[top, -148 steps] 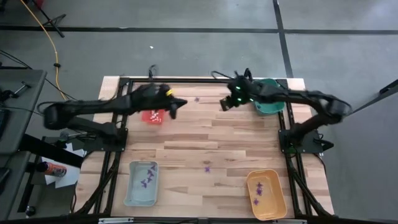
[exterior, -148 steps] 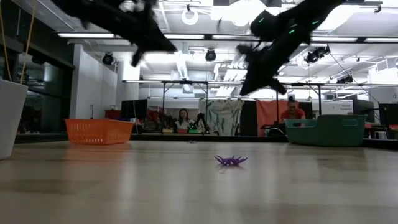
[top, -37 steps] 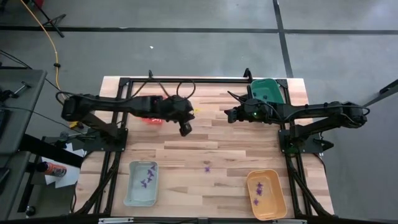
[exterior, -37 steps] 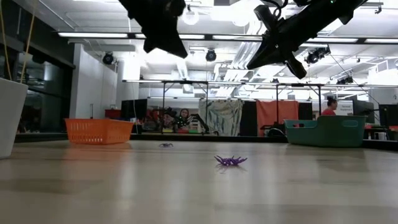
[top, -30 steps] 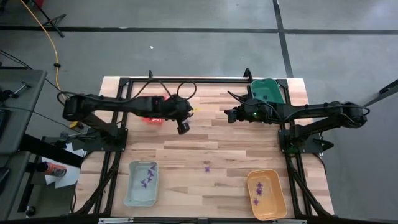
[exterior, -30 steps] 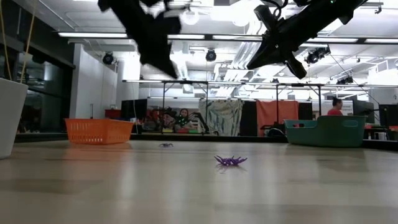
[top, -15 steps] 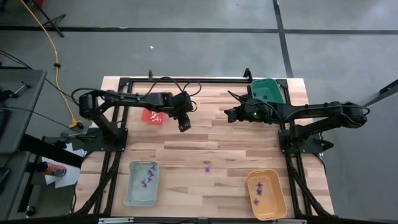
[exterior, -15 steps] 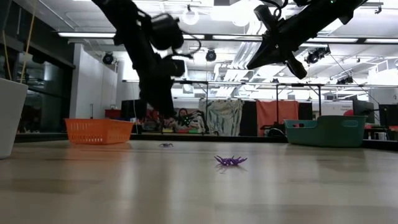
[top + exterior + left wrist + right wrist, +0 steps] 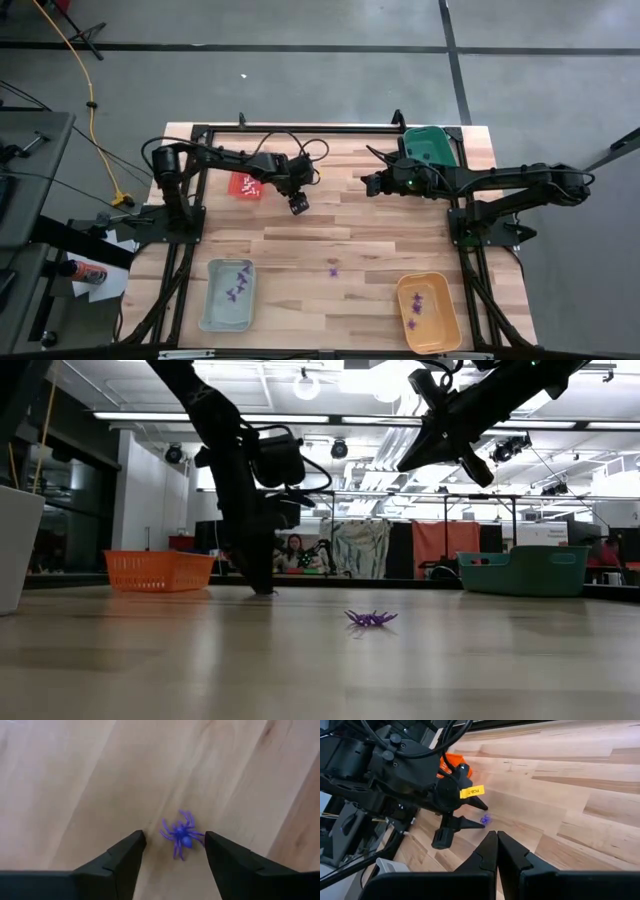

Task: Sort Halloween decoration
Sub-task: Put the violet spider toy into the yellow bin

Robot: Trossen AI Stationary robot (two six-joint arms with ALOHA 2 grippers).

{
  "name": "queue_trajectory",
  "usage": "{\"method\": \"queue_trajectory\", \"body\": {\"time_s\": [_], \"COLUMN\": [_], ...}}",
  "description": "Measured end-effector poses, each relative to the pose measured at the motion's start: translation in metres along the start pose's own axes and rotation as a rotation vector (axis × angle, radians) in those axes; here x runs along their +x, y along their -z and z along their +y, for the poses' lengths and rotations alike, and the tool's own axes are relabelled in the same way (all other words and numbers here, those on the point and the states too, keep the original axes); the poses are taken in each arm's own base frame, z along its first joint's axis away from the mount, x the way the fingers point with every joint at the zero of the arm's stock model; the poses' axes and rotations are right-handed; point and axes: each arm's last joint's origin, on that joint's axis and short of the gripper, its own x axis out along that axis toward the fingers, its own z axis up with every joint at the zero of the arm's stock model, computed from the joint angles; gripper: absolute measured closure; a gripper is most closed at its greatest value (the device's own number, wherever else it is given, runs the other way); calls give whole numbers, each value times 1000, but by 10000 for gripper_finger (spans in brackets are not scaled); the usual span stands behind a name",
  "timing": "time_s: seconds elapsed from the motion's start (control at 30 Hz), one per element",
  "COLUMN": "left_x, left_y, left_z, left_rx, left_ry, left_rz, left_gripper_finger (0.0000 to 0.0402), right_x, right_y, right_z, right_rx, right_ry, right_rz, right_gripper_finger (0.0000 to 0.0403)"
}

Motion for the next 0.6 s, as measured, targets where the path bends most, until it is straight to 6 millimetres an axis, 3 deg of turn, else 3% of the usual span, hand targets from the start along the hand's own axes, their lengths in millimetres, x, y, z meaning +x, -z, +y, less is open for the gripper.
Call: {"method": "queue_trajectory", "body": {"time_s": [0.13, 0.33, 0.4, 0.47, 0.6], "left_x": [0, -5, -12, -27, -76], "left_y": [1, 3, 5, 2, -1], "left_z": [-2, -4, -4, -4, -8], "left_rx": [45, 84, 75, 76, 93], "left_ry": [-34, -45, -32, -27, 13], "left_rz": [-3, 4, 14, -33, -180], "left_gripper_finger": [230, 374, 390, 391, 400], "right_x": [0, 0, 0, 0, 0], "right_y": [0, 0, 0, 0, 0], "right_z": [0, 0, 0, 0, 1], "right_rx": [-3, -26, -27, -31, -74], "right_ry": [1, 2, 2, 3, -14], "right_rz": [0, 0, 1, 0, 11], "right_gripper_finger": [402, 402, 402, 402, 402]}}
